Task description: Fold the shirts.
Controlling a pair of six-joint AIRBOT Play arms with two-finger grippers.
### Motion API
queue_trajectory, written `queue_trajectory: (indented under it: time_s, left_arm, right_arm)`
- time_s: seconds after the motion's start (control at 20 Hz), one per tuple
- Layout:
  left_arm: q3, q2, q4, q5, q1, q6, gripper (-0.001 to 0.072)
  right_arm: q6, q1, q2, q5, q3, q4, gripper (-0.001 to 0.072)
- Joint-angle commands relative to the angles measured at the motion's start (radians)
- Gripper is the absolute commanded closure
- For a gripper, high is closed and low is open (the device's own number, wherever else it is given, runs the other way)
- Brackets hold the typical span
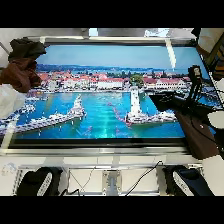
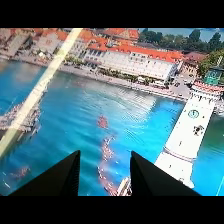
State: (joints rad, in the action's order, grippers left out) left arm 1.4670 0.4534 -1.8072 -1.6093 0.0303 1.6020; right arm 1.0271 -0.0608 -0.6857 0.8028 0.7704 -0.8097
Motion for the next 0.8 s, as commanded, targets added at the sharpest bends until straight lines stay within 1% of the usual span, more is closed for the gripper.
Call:
queue_trajectory:
  time_s: [0.0,0.15,0.3,0.35,0.45,0.55,0.6,0.65,0.7,0.75]
  left_arm:
    - [-0.004,-0.005,-0.031,0.113,0.001,0.006,0.0695]
    - [-0.007,0.017,-0.034,0.176,0.001,0.006,0.0695]
    - [-0.007,0.079,-0.035,0.229,0.001,0.004,0.0694]
    - [-0.007,0.108,-0.042,0.252,0.001,-0.012,0.0695]
    - [-0.006,0.177,-0.126,0.327,0.001,-0.024,0.0694]
    - [-0.006,0.265,-0.301,0.371,0.000,-0.010,0.0694]
    - [-0.006,0.310,-0.397,0.370,-0.001,0.024,0.0692]
    - [-0.006,0.357,-0.465,0.378,-0.017,0.033,0.0667]
    - [-0.006,0.400,-0.479,0.407,-0.046,0.042,0.0546]
    - [-0.006,0.445,-0.475,0.452,-0.085,0.093,0.0406]
  right_arm:
    - [0.028,-0.001,0.000,-0.064,0.000,0.050,0.0339]
    - [0.028,-0.001,-0.002,-0.068,0.000,0.049,0.0339]
    - [0.044,-0.001,-0.002,-0.050,0.000,0.039,0.0340]
    - [0.054,-0.001,-0.002,-0.048,0.000,0.037,0.0340]
    - [0.057,-0.001,-0.002,-0.036,0.000,0.013,0.0340]
    - [0.117,-0.001,-0.002,-0.016,0.000,-0.036,0.0340]
    - [0.154,-0.001,-0.002,0.002,0.000,-0.069,0.0340]
    - [0.189,-0.001,-0.002,0.021,0.000,-0.104,0.0340]
    - [0.215,-0.001,-0.002,0.039,0.000,-0.132,0.0340]
    - [0.239,-0.001,-0.002,0.056,0.000,-0.156,0.0340]
